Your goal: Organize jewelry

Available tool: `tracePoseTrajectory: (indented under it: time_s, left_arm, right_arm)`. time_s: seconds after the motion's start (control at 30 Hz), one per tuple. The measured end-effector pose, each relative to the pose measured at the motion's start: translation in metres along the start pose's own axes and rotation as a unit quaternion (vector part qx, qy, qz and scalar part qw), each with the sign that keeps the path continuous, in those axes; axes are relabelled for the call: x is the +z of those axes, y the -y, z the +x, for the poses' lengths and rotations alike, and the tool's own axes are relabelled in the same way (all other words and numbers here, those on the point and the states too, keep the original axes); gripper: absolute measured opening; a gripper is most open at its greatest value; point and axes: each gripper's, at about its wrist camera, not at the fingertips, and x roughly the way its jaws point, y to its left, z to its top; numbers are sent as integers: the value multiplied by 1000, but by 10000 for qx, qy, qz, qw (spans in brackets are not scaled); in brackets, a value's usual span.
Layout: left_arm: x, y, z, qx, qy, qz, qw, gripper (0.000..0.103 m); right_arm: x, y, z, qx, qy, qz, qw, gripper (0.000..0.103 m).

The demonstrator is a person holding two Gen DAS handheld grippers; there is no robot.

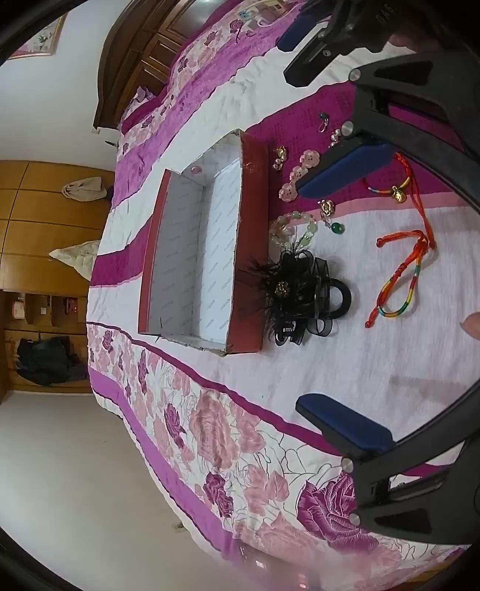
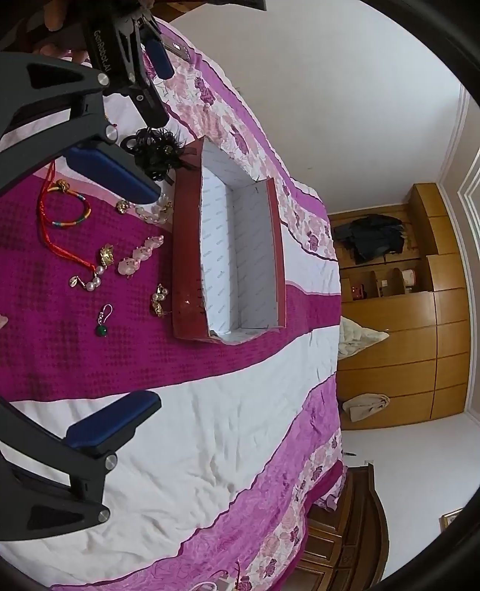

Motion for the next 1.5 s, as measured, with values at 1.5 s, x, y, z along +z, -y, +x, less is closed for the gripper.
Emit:
tracePoseTrajectory:
  time_s: [1.5]
  left_arm:
    - [6, -6, -3, 6, 21, -11, 10000, 99]
  right_arm:
    - [2, 1, 1, -13, 17, 60, 10000, 103]
